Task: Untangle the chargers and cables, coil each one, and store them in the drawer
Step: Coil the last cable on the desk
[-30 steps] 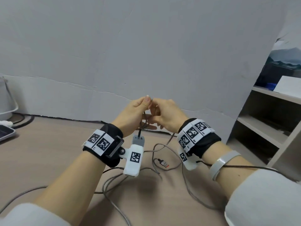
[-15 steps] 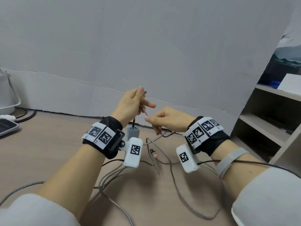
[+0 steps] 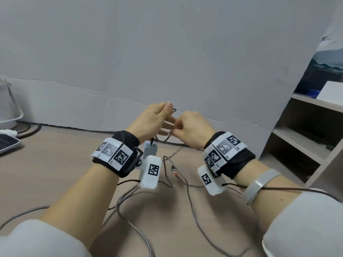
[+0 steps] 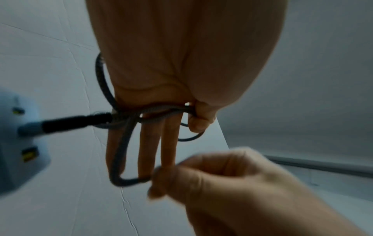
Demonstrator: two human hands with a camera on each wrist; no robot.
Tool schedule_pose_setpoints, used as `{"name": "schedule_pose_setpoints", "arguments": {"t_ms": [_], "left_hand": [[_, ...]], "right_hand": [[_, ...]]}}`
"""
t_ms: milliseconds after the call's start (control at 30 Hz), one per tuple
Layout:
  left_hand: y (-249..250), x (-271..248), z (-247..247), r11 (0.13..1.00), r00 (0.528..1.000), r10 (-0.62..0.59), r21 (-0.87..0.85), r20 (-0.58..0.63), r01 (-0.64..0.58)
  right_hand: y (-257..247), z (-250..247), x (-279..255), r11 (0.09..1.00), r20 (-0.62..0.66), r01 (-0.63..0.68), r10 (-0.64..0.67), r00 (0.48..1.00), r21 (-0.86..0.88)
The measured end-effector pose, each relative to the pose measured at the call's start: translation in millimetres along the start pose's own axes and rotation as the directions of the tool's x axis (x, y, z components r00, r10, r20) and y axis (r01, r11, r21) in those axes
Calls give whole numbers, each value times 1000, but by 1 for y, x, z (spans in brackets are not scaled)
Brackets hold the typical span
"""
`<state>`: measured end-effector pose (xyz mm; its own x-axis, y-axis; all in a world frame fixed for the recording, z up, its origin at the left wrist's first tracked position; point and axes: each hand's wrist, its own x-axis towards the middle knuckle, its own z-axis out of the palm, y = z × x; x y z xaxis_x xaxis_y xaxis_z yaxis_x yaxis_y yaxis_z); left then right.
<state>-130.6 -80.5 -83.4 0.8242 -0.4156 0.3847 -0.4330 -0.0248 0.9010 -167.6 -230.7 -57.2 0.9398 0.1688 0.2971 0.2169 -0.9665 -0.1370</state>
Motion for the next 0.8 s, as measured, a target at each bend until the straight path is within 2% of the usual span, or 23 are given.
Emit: {"name": "schedule_pose_setpoints", "arguments": {"t_ms": [67, 233, 367, 433, 533, 600, 667, 733, 800], "left_hand": [[4, -2, 3, 998, 1000, 5, 61, 27, -7], [-1, -1, 3, 964, 998, 35, 263, 54, -48], [-8, 1, -4, 971, 999, -17, 238, 52, 4], [-7, 0, -8, 958, 999, -21, 287, 39, 9], [-8, -2, -10, 919, 998, 8, 393, 61, -32], [-12, 0, -12, 896, 1000, 19, 444, 15, -24], [-15, 3, -21, 860, 998, 48, 511, -47, -17], [-17, 4, -29, 834, 995, 75, 551, -73, -22], [-17, 6, -29, 820, 996, 68, 572, -54, -25]], "right_hand": [[-2, -1, 3, 999, -86, 14, -10, 996, 49], [3, -12, -2, 973, -148, 84, -52, 988, 217], [16, -17, -3, 968, -142, 112, -81, 987, 226], [23, -19, -5, 972, -115, 123, -101, 988, 199], [37, -22, -4, 996, -62, 67, -64, 996, 50], [53, -26, -3, 999, -37, -19, 18, 999, -49], [67, -33, -7, 990, 22, -126, 127, 992, -61], [70, -39, -14, 978, 104, -186, 176, 979, 93], [59, -40, -20, 917, 67, -180, 166, 984, 357]]}}
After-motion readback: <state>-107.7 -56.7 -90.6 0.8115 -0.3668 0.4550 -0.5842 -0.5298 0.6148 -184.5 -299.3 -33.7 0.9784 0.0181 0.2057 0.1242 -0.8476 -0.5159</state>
